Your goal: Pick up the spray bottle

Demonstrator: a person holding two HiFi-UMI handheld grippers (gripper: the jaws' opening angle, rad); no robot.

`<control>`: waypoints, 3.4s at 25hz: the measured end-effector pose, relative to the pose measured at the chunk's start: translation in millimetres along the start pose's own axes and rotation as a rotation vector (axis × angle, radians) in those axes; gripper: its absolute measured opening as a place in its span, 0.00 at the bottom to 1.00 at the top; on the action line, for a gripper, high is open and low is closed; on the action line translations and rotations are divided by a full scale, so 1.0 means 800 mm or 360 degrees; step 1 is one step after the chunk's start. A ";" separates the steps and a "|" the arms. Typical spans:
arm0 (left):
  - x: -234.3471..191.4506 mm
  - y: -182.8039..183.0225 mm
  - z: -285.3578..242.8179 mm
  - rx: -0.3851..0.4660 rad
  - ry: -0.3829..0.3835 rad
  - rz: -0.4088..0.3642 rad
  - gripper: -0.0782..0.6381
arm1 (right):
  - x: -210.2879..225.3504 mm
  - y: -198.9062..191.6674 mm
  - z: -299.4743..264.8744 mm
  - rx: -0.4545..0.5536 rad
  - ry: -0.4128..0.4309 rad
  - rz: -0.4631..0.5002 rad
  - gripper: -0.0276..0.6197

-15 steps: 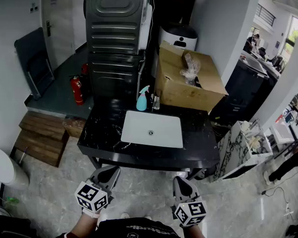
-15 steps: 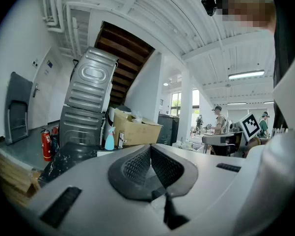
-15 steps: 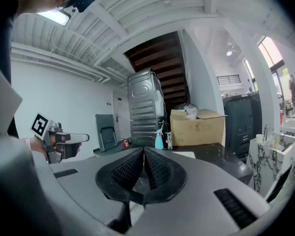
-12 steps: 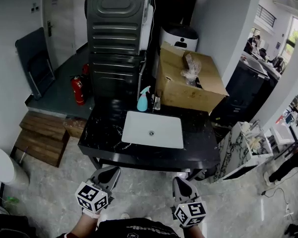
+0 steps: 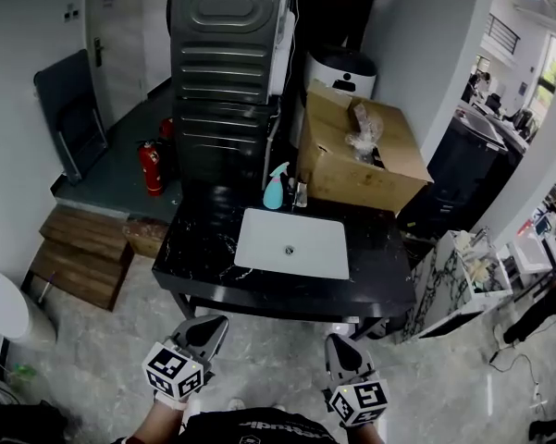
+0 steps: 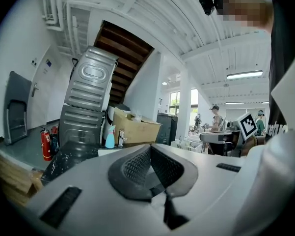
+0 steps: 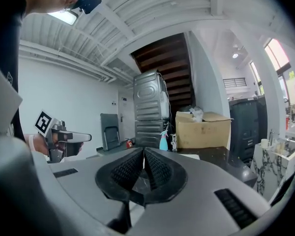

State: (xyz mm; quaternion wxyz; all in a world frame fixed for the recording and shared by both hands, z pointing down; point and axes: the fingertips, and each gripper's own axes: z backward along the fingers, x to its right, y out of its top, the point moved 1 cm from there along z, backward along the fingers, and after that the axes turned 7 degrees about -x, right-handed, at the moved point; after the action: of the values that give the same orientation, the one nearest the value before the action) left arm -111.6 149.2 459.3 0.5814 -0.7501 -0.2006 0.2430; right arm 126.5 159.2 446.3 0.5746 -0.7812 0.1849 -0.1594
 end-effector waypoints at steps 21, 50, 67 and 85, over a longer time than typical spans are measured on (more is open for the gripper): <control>-0.057 -0.023 0.007 -0.0012 -0.0117 0.0013 0.13 | -0.043 -0.014 -0.043 -0.0060 0.0025 -0.0177 0.10; -0.113 0.121 -0.339 0.0147 -0.0115 -0.0069 0.13 | 0.218 0.082 -0.284 0.0053 0.0378 -0.0236 0.10; -0.237 0.095 -0.427 0.0017 -0.0242 0.0154 0.24 | 0.210 0.087 -0.370 -0.0034 0.0374 -0.0203 0.10; -0.384 0.079 -0.620 -0.0049 -0.0129 -0.0030 0.52 | 0.215 0.063 -0.391 -0.0217 0.0134 -0.0218 0.10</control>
State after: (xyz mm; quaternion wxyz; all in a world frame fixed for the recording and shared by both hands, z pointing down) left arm -59.7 -430.0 540.3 0.5635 -0.7465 -0.2348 0.2648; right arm 128.3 -198.3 494.5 0.4997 -0.8219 0.1655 -0.2178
